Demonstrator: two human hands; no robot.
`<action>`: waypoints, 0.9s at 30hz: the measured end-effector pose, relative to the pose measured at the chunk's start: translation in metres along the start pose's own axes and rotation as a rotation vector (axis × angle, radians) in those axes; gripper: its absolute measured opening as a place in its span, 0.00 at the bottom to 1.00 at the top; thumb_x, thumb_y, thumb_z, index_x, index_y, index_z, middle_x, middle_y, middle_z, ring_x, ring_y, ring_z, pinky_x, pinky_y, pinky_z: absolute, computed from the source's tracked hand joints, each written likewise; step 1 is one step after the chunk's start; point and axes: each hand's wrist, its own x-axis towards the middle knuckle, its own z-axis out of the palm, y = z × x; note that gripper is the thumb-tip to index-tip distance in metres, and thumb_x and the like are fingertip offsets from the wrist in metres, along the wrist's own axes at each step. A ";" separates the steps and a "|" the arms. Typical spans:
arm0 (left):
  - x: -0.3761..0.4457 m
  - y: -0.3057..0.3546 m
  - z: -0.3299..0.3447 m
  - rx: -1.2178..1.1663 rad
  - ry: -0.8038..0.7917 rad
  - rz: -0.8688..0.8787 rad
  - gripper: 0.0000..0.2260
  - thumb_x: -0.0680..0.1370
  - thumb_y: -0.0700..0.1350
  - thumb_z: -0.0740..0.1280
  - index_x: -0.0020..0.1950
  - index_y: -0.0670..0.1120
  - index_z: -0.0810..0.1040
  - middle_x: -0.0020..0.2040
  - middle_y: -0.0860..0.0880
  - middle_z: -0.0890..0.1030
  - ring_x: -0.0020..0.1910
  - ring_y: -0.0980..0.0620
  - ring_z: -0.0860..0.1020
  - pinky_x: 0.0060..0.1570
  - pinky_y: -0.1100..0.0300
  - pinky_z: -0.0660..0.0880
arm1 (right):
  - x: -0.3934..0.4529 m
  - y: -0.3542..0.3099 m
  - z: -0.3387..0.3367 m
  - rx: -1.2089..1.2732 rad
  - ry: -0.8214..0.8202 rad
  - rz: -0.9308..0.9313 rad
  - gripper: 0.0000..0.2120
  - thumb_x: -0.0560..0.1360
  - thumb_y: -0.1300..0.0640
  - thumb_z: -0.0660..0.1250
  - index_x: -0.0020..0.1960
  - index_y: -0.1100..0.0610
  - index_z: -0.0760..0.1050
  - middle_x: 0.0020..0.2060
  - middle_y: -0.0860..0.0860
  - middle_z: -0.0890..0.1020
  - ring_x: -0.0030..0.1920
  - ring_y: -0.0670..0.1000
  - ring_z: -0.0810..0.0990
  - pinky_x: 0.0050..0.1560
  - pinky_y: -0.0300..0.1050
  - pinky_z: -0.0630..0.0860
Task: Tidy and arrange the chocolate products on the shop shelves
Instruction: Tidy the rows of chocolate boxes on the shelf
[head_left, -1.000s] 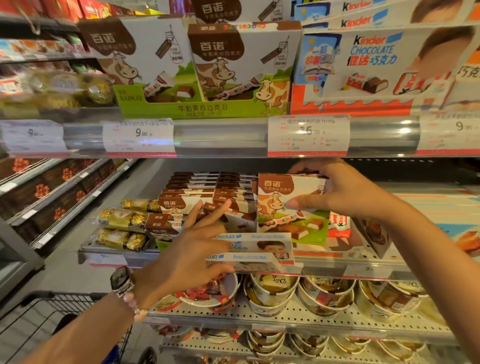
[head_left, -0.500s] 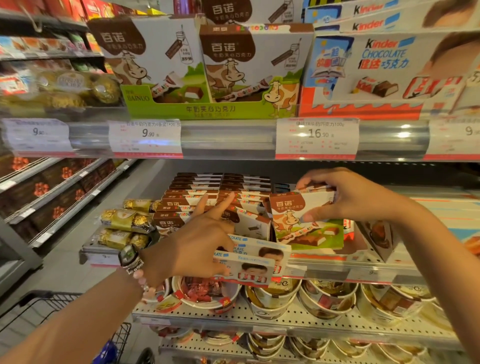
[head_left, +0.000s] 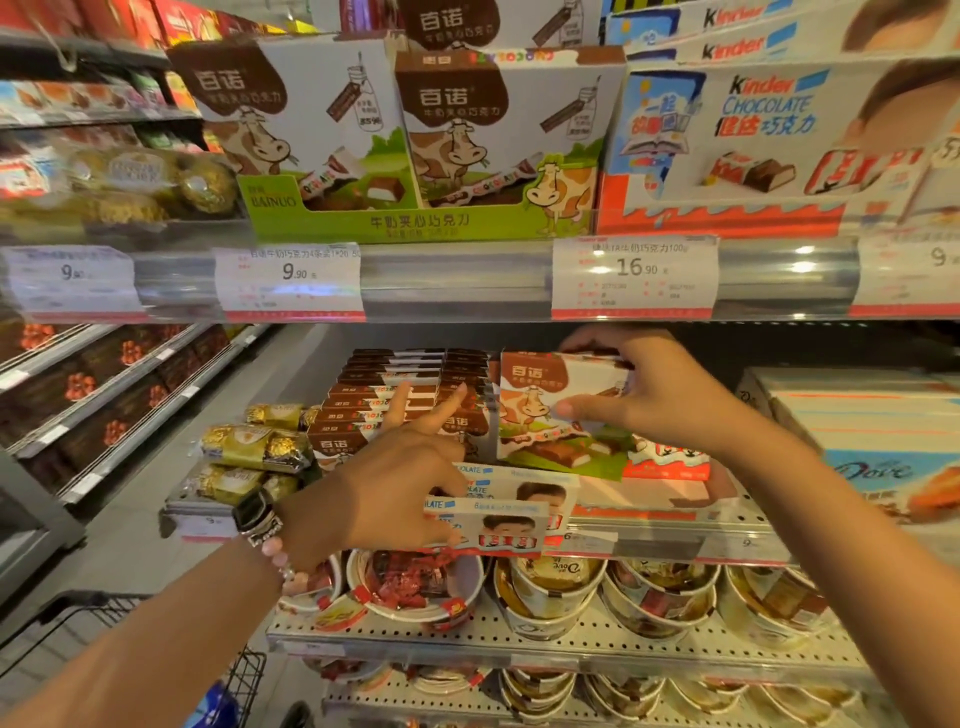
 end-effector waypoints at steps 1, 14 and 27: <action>-0.005 0.000 0.000 0.002 0.055 0.021 0.09 0.70 0.57 0.70 0.41 0.52 0.82 0.41 0.58 0.76 0.73 0.58 0.37 0.63 0.50 0.19 | 0.001 0.001 0.004 -0.023 0.018 -0.002 0.20 0.66 0.51 0.76 0.53 0.45 0.71 0.46 0.38 0.76 0.49 0.42 0.77 0.49 0.36 0.74; -0.042 0.019 0.007 -0.064 0.305 0.079 0.09 0.61 0.56 0.78 0.33 0.54 0.82 0.41 0.57 0.80 0.60 0.55 0.73 0.59 0.55 0.64 | 0.019 0.004 0.067 -0.044 0.001 -0.183 0.22 0.69 0.47 0.73 0.61 0.48 0.73 0.55 0.42 0.79 0.52 0.39 0.74 0.49 0.32 0.69; -0.025 0.034 0.005 -0.157 0.311 0.098 0.09 0.66 0.57 0.74 0.37 0.52 0.84 0.42 0.55 0.80 0.57 0.57 0.73 0.63 0.54 0.61 | 0.015 0.009 0.077 -0.215 -0.034 -0.375 0.24 0.68 0.51 0.74 0.62 0.55 0.75 0.57 0.51 0.79 0.59 0.51 0.75 0.59 0.48 0.68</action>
